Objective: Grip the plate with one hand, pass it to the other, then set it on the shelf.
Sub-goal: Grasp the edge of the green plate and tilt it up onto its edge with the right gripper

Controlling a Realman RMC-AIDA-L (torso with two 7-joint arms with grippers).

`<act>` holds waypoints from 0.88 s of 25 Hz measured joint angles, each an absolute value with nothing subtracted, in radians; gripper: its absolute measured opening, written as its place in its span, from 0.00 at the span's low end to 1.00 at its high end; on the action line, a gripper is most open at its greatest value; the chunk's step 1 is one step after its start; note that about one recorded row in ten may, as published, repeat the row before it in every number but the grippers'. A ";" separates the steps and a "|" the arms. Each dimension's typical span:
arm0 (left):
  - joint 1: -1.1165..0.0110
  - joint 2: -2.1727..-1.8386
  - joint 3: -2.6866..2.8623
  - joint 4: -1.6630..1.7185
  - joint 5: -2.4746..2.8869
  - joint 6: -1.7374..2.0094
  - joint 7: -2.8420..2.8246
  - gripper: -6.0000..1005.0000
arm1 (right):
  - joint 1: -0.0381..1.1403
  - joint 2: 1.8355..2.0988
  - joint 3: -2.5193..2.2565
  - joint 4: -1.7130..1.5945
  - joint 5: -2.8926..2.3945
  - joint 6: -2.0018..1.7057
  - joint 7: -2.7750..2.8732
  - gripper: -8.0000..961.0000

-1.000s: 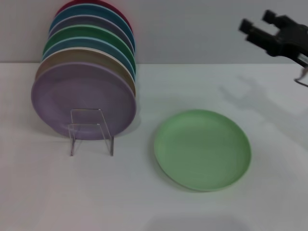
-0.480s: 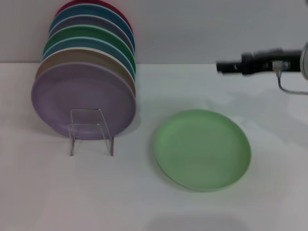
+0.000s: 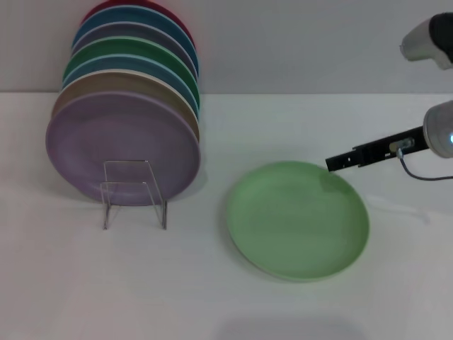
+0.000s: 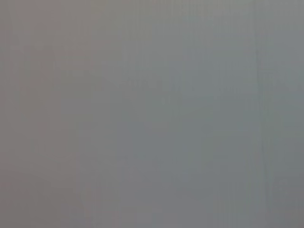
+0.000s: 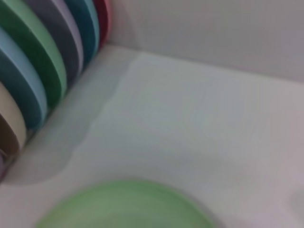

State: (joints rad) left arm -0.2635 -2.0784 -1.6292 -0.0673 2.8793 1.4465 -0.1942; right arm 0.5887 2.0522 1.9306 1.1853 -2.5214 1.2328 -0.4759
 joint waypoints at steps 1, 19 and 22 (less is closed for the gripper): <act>-0.264 -2.078 -1.629 -0.067 2.879 1.447 -0.194 0.86 | 0.589 2.052 1.931 1.185 -2.521 1.233 -0.476 0.85; -0.265 -2.078 -1.629 -0.069 2.879 1.446 -0.195 0.86 | 0.648 2.051 1.912 0.993 -2.559 1.169 -0.472 0.85; -0.265 -2.078 -1.629 -0.069 2.879 1.447 -0.195 0.86 | 0.650 2.051 1.908 0.988 -2.559 1.169 -0.472 0.85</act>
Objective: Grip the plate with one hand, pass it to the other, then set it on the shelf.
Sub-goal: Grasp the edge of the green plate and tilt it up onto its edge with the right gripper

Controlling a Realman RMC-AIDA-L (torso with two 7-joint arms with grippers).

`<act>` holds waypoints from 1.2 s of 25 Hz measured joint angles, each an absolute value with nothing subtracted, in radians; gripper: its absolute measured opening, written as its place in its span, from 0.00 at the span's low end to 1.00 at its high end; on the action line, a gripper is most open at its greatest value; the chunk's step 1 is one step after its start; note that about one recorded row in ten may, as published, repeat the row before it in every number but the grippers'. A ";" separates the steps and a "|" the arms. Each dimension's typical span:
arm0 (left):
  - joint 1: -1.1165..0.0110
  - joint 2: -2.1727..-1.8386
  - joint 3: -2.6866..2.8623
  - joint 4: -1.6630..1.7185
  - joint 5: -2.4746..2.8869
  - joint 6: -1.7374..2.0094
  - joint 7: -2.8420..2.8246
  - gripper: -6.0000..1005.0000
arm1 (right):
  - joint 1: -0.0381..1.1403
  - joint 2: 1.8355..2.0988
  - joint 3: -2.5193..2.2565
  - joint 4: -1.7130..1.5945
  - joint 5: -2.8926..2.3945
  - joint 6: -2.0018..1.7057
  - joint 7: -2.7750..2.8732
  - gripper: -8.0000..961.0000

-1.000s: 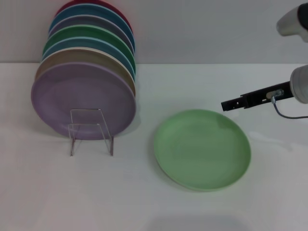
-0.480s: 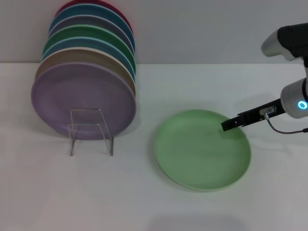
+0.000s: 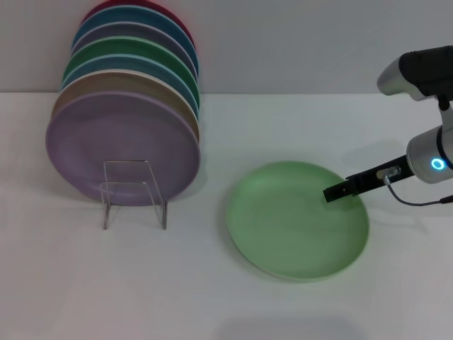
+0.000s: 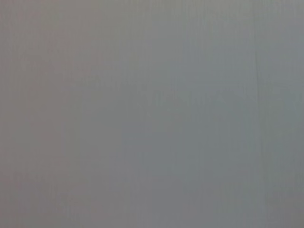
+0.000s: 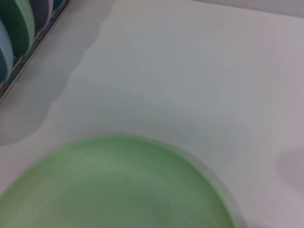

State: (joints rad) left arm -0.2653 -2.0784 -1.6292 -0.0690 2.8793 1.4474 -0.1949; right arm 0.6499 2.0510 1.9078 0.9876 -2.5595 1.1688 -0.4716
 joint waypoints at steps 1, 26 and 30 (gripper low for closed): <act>-0.265 -2.078 -1.629 -0.069 2.879 1.448 -0.195 0.86 | 0.651 2.051 1.907 0.985 -2.560 1.169 -0.472 0.85; -0.264 -2.078 -1.615 -0.077 2.879 1.444 -0.195 0.86 | 0.675 2.055 1.865 0.948 -2.583 1.150 -0.466 0.23; -0.263 -2.078 -1.615 -0.077 2.879 1.447 -0.195 0.86 | 0.664 2.059 1.865 0.976 -2.581 1.150 -0.467 0.11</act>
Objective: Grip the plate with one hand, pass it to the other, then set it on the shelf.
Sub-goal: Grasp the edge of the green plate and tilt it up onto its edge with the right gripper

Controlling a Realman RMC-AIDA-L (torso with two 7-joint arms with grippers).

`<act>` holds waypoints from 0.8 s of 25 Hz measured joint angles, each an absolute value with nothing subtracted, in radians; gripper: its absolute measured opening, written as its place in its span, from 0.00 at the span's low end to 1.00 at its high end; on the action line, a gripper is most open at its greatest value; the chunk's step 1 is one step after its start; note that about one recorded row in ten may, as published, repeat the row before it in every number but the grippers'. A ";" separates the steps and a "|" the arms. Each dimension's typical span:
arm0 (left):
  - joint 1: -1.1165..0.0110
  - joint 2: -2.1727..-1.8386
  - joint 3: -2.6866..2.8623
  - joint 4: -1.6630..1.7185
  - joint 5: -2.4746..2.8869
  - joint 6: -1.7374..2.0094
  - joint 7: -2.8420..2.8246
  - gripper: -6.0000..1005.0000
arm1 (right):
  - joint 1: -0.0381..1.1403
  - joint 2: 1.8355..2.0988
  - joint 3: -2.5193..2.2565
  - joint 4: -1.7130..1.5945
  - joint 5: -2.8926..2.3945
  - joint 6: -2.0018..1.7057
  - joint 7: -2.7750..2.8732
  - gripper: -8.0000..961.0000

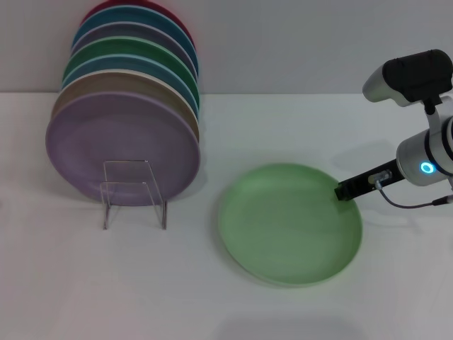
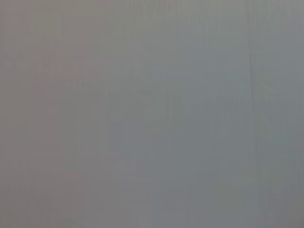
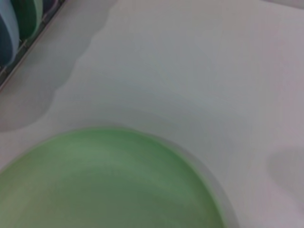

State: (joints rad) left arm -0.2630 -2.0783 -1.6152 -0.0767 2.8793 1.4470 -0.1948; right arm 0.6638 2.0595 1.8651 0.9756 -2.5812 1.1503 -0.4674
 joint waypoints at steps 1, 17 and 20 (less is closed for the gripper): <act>-0.263 -2.078 -1.615 -0.077 2.879 1.447 -0.195 0.86 | 0.663 2.060 1.865 0.979 -2.581 1.150 -0.468 0.08; -0.194 -2.072 -1.467 -0.169 2.879 1.513 -0.253 0.86 | 0.562 2.070 1.886 1.209 -2.494 1.205 -0.492 0.03; -0.178 -2.070 -1.429 -0.186 2.880 1.568 -0.248 0.86 | 0.539 2.071 1.898 1.249 -2.478 1.214 -0.498 0.03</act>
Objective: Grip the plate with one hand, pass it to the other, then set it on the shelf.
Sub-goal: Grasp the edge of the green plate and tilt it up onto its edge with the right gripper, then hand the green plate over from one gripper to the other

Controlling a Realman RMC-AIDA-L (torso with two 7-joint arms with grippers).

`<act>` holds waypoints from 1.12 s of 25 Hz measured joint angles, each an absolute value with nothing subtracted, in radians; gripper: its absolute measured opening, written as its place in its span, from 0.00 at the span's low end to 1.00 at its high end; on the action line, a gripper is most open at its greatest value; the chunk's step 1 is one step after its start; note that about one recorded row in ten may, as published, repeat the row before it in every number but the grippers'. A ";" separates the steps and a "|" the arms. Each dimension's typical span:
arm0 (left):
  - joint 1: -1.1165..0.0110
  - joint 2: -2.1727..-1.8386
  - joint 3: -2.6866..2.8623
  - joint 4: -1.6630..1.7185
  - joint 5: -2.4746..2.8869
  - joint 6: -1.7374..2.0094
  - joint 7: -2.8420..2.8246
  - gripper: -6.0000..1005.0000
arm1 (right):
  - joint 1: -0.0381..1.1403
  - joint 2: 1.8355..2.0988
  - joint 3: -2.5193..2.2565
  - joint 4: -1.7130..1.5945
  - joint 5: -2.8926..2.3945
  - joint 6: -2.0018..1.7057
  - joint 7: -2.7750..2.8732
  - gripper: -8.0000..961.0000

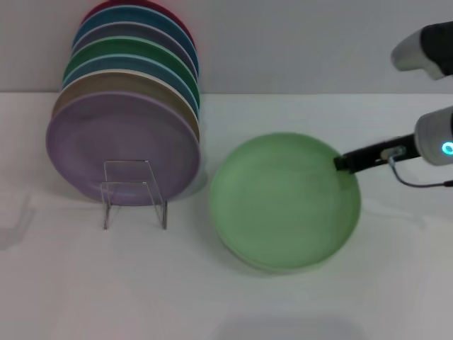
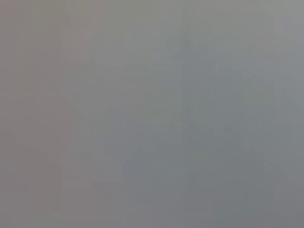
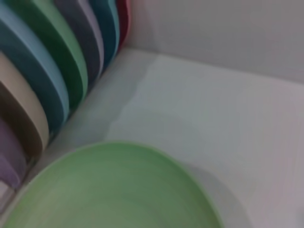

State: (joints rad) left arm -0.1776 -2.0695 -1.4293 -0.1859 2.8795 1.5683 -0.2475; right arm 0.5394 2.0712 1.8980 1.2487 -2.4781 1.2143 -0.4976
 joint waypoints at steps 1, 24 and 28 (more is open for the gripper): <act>-0.174 -2.069 -1.417 -0.189 2.879 1.591 -0.243 0.86 | 0.524 2.072 1.906 1.271 -2.459 1.215 -0.507 0.03; 0.075 -1.796 -1.091 -1.580 2.890 0.400 -0.117 0.86 | 0.145 2.086 1.867 1.356 -1.743 0.891 -1.445 0.03; 0.050 -1.791 -1.086 -1.752 2.890 0.090 -0.089 0.85 | 0.119 2.086 1.857 1.294 -1.566 0.864 -1.637 0.03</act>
